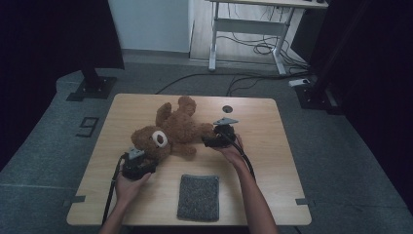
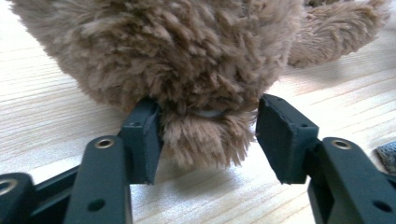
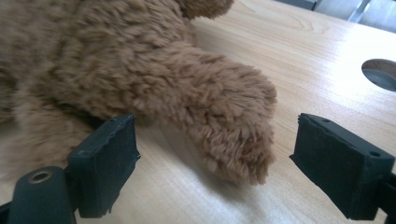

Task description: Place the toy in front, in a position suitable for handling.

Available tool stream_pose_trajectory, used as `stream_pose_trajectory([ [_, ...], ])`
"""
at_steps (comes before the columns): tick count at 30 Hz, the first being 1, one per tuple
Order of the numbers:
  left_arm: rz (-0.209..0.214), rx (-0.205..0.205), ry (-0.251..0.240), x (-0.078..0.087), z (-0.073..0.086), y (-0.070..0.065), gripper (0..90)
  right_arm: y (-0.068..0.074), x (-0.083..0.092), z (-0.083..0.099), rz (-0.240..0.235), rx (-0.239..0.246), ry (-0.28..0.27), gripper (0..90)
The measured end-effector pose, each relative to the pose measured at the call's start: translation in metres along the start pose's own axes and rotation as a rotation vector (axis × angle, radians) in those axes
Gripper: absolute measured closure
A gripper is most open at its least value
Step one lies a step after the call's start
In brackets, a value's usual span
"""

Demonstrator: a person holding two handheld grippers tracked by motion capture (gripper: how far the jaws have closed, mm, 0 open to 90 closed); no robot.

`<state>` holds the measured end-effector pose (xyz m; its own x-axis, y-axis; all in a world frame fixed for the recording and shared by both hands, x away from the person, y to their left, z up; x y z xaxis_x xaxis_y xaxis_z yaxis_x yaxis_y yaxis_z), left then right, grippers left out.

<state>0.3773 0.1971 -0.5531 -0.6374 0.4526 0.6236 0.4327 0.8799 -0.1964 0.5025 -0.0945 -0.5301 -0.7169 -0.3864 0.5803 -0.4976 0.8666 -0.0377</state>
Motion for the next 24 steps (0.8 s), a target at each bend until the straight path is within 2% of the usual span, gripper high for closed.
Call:
stream_pose_trajectory([
  [6,-0.017,-0.009,0.023,-0.002,0.004,0.002,51.2,-0.007,-0.013,0.003,-0.006,-0.047,0.006,14.7],
  [8,-0.009,0.003,0.018,-0.002,0.005,0.004,53.1,-0.01,-0.019,0.006,0.008,-0.046,0.02,16.1],
  [9,-0.005,0.005,0.017,-0.002,0.005,0.004,54.3,-0.012,-0.022,0.008,0.01,-0.06,0.022,17.3],
  [11,0.005,0.013,0.01,-0.001,0.005,0.005,55.2,-0.016,-0.028,0.01,-0.003,-0.071,0.018,23.0],
  [17,0.013,0.016,0.001,0.0,0.005,0.007,58.6,-0.014,-0.038,0.013,-0.015,-0.091,0.022,24.6],
  [20,0.011,0.012,0.0,0.0,0.006,0.007,60.7,-0.011,-0.04,0.013,-0.028,-0.087,0.02,31.4],
  [22,0.015,0.012,-0.001,0.0,0.006,0.007,61.9,-0.01,-0.041,0.012,-0.038,-0.082,0.02,39.4],
  [23,0.017,0.013,0.001,-0.001,0.006,0.007,62.7,-0.01,-0.043,0.012,-0.044,-0.073,0.045,41.7],
  [24,0.019,0.014,0.001,-0.001,0.006,0.007,62.7,-0.01,-0.043,0.012,-0.044,-0.073,0.045,41.7],
])
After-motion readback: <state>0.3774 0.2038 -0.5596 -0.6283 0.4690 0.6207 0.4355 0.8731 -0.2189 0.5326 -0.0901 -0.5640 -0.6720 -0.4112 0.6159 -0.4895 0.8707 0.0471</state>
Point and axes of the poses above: each handheld gripper's, and its own axes: x roughly backward along the jaws, z roughly out of its underside, y roughly to its left, the point moved 4 cm from there along -x, roughly forward along the jaws, and after that the axes turned 7 degrees about z, right-handed, at the moved point
